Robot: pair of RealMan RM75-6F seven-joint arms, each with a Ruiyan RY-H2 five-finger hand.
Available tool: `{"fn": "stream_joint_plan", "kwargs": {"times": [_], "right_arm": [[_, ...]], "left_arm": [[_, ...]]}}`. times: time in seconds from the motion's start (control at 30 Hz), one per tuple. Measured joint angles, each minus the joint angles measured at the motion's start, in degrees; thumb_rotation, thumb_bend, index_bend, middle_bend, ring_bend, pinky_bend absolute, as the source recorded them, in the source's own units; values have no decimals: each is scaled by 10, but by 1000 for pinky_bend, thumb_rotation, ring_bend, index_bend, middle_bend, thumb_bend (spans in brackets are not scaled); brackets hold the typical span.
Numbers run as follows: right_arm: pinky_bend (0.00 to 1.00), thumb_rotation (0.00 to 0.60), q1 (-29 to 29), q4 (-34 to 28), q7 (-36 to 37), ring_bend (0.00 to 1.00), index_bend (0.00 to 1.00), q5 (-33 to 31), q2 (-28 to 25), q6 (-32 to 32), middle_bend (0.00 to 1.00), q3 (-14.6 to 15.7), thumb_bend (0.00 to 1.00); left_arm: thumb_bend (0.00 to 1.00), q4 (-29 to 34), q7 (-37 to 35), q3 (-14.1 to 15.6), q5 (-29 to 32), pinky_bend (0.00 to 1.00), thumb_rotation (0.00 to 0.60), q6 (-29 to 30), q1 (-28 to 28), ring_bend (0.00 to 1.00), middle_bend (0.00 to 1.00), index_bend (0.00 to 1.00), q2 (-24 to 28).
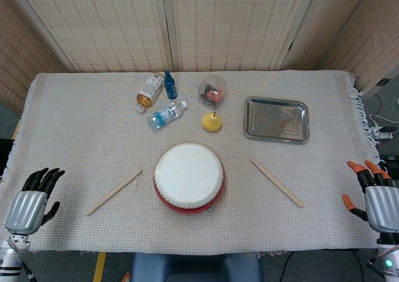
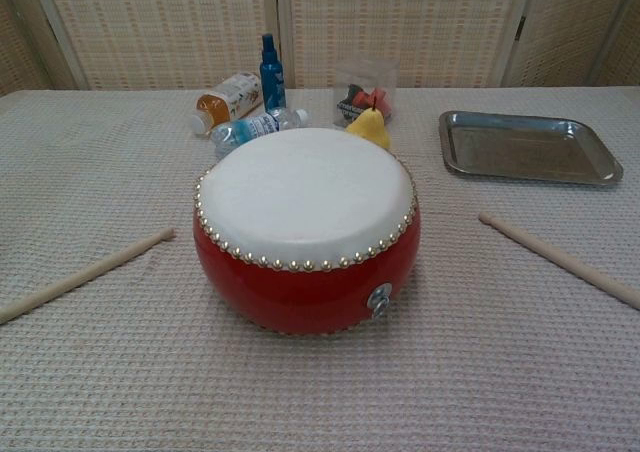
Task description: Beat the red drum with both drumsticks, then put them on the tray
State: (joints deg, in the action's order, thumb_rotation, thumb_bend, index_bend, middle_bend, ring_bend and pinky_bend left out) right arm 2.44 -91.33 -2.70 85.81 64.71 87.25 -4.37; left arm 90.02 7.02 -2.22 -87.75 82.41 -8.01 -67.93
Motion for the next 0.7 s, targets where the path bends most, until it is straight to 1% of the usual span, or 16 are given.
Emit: {"fn": "stream_joint_plan", "kwargs": {"times": [0.2, 0.33, 0.5, 0.57, 0.63, 0.7], "right_arm": [[193, 600, 5, 7, 4, 70, 160, 0, 4, -4, 217, -3, 292], [193, 600, 5, 14, 10, 69, 150, 6, 4, -1, 207, -2, 292], [193, 600, 3, 21, 20, 69, 150, 12, 3, 12, 198, -3, 292], [193, 600, 2, 25, 26, 69, 149, 17, 3, 17, 196, -3, 293], [193, 600, 1, 29, 31, 69, 144, 21, 4, 19, 191, -2, 292], [193, 600, 1, 32, 36, 69, 138, 24, 5, 20, 187, -1, 292]], "left_arm": [[311, 1, 7, 0, 12, 109, 573, -10, -3, 89, 122, 151, -2], [311, 1, 0, -1, 13, 110, 596, -10, -4, 106, 128, 174, -3], [311, -6, -7, -11, 34, 117, 600, -18, -9, 142, 157, 230, -9], [317, -5, -6, -15, 37, 125, 600, -20, -13, 175, 195, 275, -15], [320, -4, -2, -19, 41, 129, 600, -24, -17, 195, 213, 305, -21], [321, -3, 6, -23, 49, 129, 600, -33, -24, 198, 214, 323, -29]]}}
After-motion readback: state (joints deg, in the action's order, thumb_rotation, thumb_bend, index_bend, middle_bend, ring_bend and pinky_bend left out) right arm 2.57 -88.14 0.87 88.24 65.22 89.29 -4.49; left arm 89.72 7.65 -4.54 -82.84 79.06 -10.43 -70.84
